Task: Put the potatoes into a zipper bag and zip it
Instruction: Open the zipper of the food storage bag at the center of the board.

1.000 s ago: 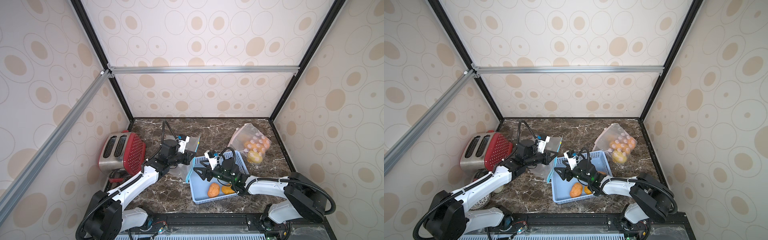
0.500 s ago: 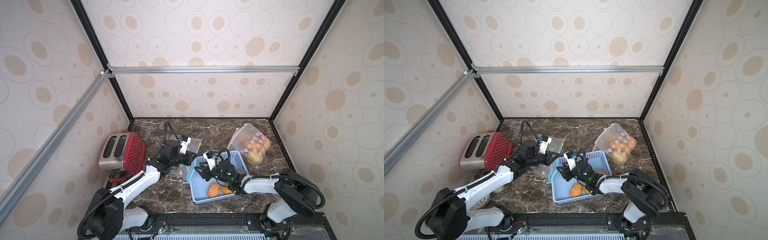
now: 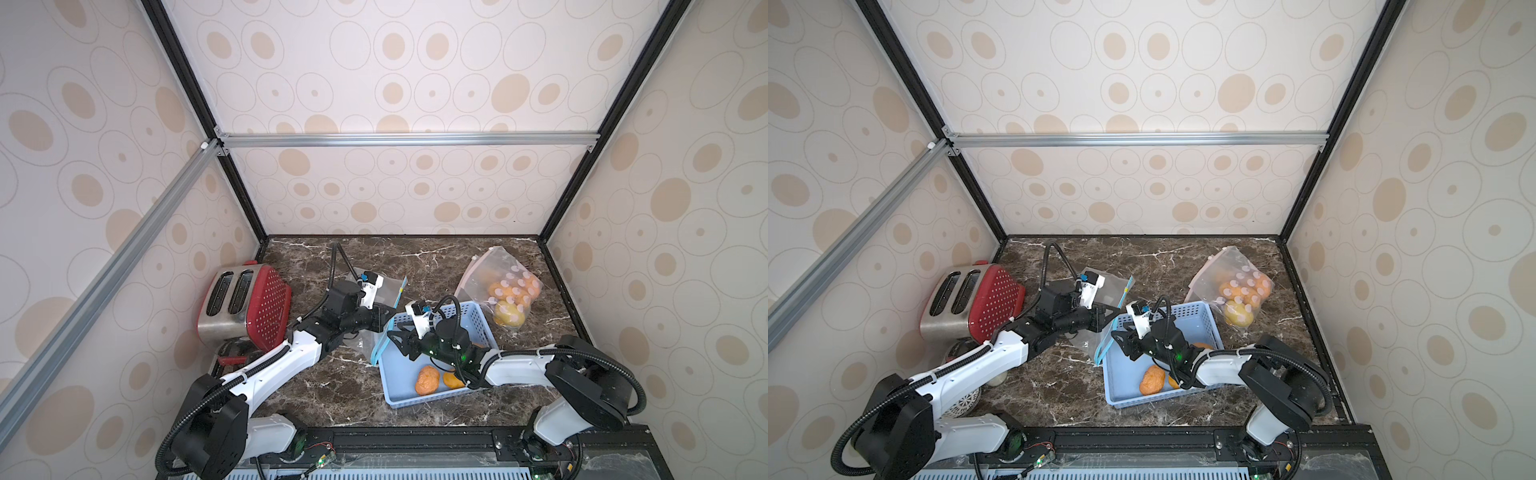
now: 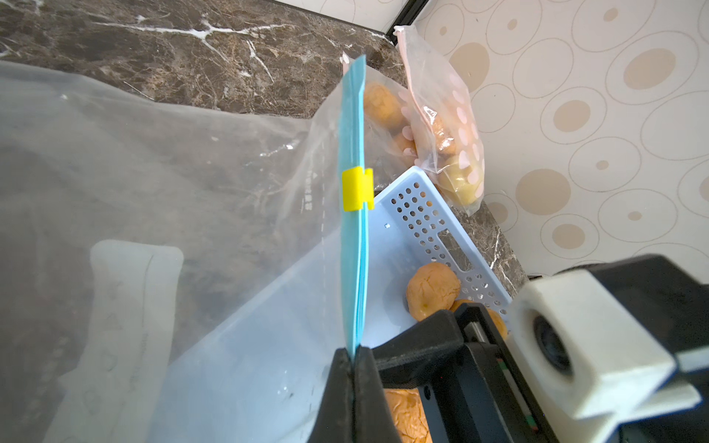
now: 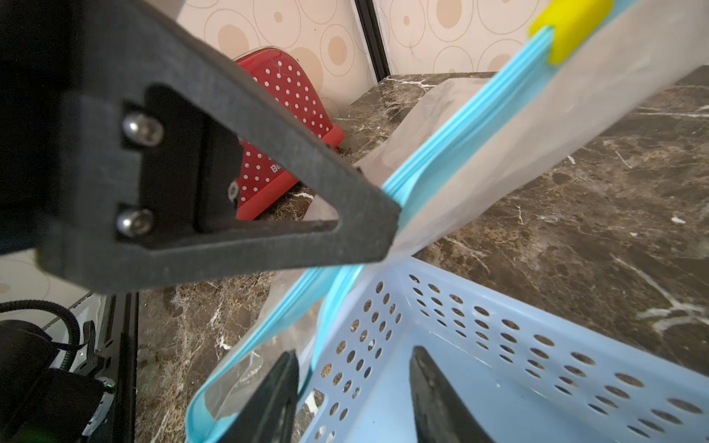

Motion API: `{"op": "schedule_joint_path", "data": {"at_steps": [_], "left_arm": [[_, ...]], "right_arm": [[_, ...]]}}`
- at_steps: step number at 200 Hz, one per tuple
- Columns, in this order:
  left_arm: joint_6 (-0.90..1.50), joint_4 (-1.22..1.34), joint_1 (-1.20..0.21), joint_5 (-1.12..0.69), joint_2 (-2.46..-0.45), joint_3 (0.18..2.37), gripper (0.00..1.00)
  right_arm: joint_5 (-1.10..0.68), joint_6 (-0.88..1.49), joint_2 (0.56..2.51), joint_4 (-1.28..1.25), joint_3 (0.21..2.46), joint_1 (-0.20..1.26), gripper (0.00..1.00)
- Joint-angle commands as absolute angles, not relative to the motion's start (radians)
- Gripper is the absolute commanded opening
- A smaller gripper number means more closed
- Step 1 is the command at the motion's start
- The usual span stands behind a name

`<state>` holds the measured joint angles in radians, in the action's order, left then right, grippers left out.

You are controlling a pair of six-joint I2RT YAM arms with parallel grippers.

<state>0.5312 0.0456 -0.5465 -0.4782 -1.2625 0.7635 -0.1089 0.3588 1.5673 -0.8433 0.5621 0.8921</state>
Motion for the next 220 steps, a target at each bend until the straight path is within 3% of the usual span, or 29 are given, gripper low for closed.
{"op": "schedule_joint_path", "data": {"at_steps": [1, 21, 37, 65, 87, 168, 220], "left_arm": [[0.524, 0.050, -0.561, -0.442, -1.267, 0.789, 0.00], [0.503, 0.029, -0.575, -0.420, -1.265, 0.796, 0.00], [0.487, 0.012, -0.580, -0.403, -1.257, 0.802, 0.00], [0.448, -0.006, -0.580, -0.366, -1.235, 0.809, 0.36], [0.336, -0.124, -0.585, -0.429, -1.263, 0.874, 0.46], [0.201, -0.285, -0.616, -0.191, -1.191, 0.915, 0.47], [0.154, -0.292, -0.617, -0.210, -1.155, 0.911, 0.48]], "right_arm": [[-0.113, 0.365, 1.604, -0.890, 0.595, 0.896, 0.41], [-0.122, 0.355, 1.631, -0.913, 0.605, 0.897, 0.18], [-0.124, 0.341, 1.619, -0.937, 0.584, 0.897, 0.10], [-0.113, 0.334, 1.595, -0.965, 0.560, 0.897, 0.00], [-0.132, 0.352, 1.594, -0.970, 0.558, 0.896, 0.00], [-0.148, 0.382, 1.600, -1.010, 0.540, 0.896, 0.00], [-0.117, 0.377, 1.588, -1.006, 0.535, 0.897, 0.00]]}}
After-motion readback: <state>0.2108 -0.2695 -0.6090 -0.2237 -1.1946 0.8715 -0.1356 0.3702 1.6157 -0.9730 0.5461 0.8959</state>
